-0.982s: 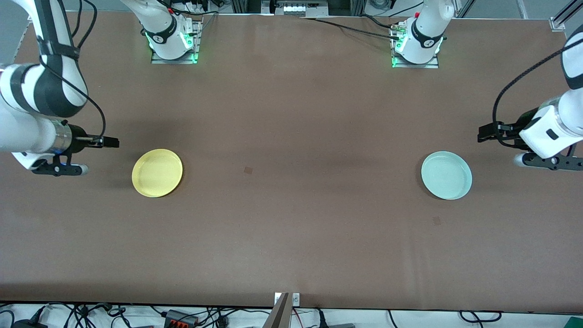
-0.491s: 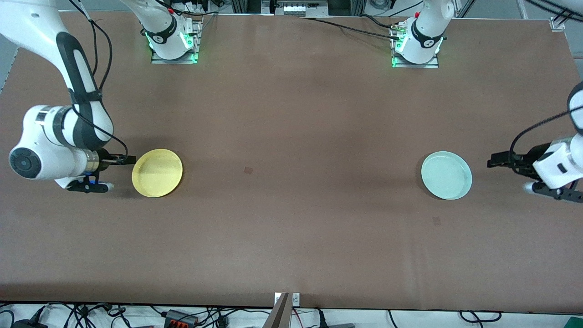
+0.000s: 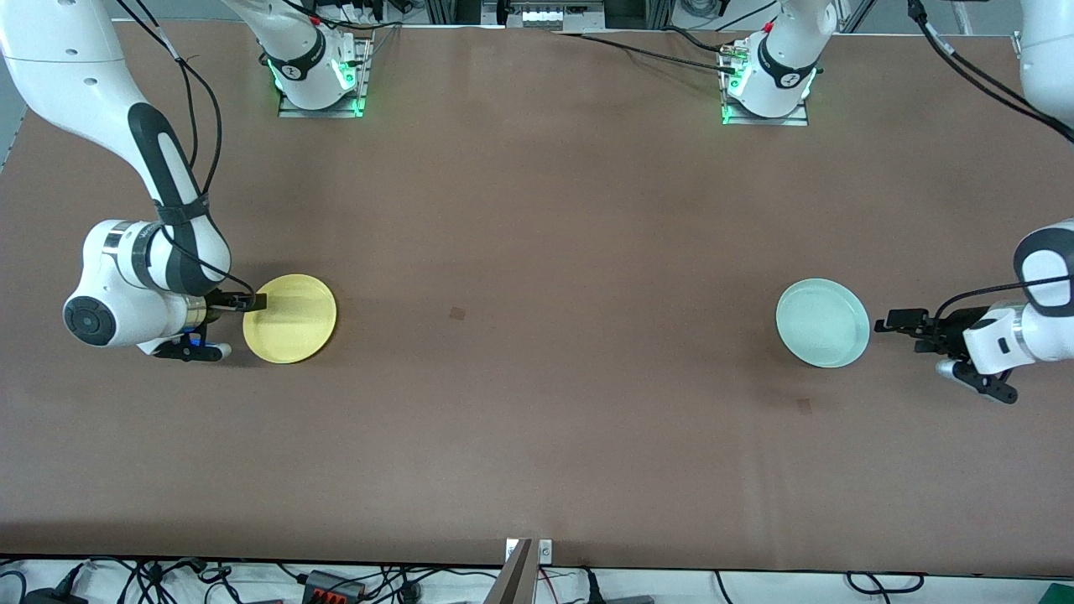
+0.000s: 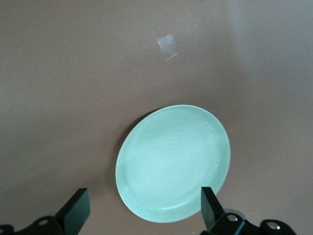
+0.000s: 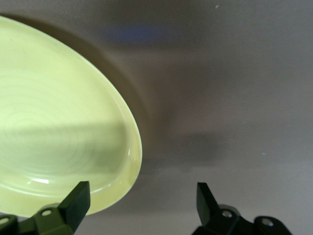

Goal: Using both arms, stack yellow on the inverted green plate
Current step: 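Reach the right gripper to the yellow plate while the left gripper reaches the green plate, then close the right gripper on the yellow rim while the left gripper grips the green rim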

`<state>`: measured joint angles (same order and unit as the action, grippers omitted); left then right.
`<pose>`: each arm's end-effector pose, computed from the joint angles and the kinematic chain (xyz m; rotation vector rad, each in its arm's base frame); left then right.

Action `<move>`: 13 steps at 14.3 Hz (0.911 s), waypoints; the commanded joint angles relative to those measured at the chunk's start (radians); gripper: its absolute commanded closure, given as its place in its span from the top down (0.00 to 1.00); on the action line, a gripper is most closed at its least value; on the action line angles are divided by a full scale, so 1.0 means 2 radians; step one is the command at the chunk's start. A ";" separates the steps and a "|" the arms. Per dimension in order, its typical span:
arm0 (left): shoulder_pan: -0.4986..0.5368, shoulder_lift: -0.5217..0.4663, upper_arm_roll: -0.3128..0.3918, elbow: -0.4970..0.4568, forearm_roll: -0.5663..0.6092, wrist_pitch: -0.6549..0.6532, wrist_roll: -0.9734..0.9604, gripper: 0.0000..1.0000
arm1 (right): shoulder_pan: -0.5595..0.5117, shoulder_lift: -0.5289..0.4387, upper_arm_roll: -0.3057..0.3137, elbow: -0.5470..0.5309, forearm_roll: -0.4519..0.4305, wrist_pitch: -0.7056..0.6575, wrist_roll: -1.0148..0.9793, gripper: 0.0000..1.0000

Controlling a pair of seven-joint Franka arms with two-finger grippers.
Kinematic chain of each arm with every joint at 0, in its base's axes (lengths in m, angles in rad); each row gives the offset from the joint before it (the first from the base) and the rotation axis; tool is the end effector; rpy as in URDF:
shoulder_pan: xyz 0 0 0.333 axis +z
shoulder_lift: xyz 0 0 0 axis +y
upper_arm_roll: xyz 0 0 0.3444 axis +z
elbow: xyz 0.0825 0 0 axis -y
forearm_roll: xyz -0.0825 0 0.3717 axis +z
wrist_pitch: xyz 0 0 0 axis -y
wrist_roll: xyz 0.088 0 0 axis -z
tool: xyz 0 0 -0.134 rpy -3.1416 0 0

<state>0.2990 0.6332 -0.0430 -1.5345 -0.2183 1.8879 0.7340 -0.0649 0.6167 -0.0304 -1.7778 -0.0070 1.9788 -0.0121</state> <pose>0.6557 0.1534 0.2709 2.7571 -0.5239 -0.1975 0.6033 -0.0574 0.1916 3.0697 -0.1185 -0.6486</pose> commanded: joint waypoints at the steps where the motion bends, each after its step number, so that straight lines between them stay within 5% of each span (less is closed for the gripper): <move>1: 0.003 0.018 -0.005 0.002 -0.011 0.006 0.043 1.00 | -0.004 0.013 0.004 0.027 0.020 -0.004 0.000 0.72; 5: 0.008 0.031 -0.005 -0.038 -0.011 0.080 0.101 1.00 | -0.004 0.027 0.004 0.044 0.018 -0.005 -0.007 0.53; 7: 0.008 0.033 -0.006 -0.048 -0.011 0.090 0.112 0.79 | -0.004 0.029 0.004 0.044 0.017 -0.005 -0.007 0.41; 10: 0.012 0.043 -0.007 -0.048 -0.012 0.097 0.140 0.65 | -0.004 0.029 0.004 0.044 0.017 -0.005 -0.007 0.35; 13: 0.012 0.052 -0.006 -0.048 -0.012 0.098 0.148 0.29 | -0.004 0.033 0.004 0.044 0.017 -0.003 -0.007 0.32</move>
<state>0.3116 0.7324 -0.0468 -1.6209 -0.2184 2.0645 0.9808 -0.0649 0.6657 -0.0301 -1.7080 0.0163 1.9797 -0.0134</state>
